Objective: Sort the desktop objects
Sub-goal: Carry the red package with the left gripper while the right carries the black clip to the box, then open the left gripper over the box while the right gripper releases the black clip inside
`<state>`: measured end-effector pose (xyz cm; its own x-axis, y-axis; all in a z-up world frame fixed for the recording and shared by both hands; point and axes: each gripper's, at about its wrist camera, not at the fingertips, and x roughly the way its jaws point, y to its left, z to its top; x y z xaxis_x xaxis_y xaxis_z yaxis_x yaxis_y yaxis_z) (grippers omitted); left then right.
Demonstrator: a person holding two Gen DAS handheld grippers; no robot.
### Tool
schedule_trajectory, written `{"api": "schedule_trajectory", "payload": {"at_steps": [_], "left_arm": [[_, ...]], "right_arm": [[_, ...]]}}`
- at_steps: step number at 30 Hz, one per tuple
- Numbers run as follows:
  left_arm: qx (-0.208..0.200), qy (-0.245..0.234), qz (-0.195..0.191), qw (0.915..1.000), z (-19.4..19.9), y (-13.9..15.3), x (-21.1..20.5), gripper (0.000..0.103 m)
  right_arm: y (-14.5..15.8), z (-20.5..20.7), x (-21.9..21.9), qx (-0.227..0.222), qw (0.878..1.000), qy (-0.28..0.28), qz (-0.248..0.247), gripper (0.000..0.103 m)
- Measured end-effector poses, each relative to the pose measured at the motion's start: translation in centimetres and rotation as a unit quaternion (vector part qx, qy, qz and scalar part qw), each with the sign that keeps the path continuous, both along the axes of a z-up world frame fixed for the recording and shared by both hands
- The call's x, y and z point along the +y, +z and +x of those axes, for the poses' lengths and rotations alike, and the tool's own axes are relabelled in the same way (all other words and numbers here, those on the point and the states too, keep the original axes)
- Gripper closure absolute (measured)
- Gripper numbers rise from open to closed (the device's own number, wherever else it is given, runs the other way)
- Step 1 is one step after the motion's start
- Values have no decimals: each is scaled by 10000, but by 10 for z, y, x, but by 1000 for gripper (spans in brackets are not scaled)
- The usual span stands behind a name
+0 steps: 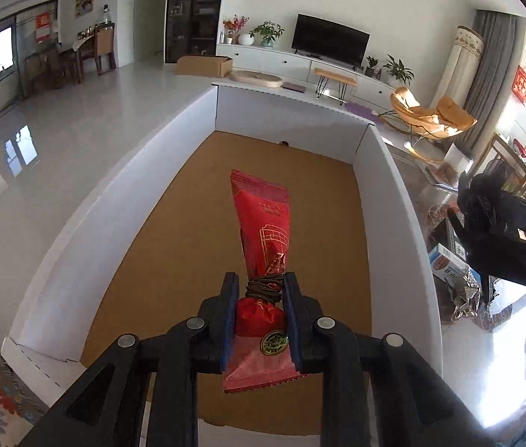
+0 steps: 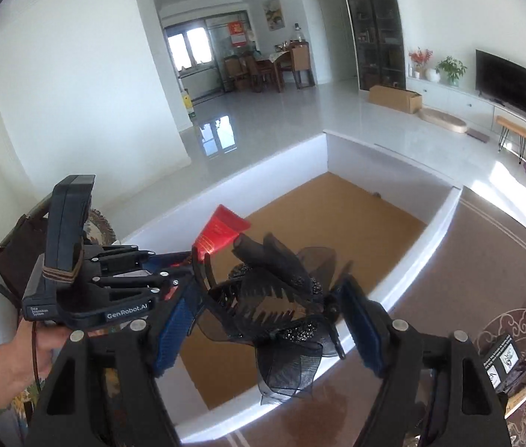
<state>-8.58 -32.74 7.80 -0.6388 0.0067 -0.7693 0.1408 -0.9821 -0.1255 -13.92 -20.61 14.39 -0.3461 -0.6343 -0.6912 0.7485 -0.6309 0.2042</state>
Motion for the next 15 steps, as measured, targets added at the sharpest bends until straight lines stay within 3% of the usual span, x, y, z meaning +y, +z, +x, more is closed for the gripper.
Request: {"api": "schedule_trajectory", "payload": {"at_steps": [1, 3, 5, 7, 9, 12, 15], "left_arm": [[-119, 70, -14, 9999, -3, -7, -4, 74], [-304, -17, -35, 9995, -9, -20, -6, 52], [-561, -63, -578, 9967, -12, -34, 1, 37], [-894, -248, -977, 9909, -17, -48, 11, 34], [-945, -293, -1220, 9876, -18, -48, 13, 26], [-1249, -495, -1463, 9801, -21, -53, 18, 26], [-1296, -751, -2123, 9657, -18, -57, 32, 26]], "right_arm": [[-13, -4, -17, -198, 9996, 81, 207, 26], [-37, -4, -41, -330, 9969, 183, 684, 19], [-53, 3, -52, -11, 9932, 256, 1135, 16], [-68, 9, -57, 145, 9884, 408, 1459, 16], [-83, 14, -54, 231, 9838, 445, 1721, 15], [-89, 33, -52, 777, 9771, 614, 1882, 12], [-92, 47, -51, 1065, 9727, 576, 1978, 12]]}}
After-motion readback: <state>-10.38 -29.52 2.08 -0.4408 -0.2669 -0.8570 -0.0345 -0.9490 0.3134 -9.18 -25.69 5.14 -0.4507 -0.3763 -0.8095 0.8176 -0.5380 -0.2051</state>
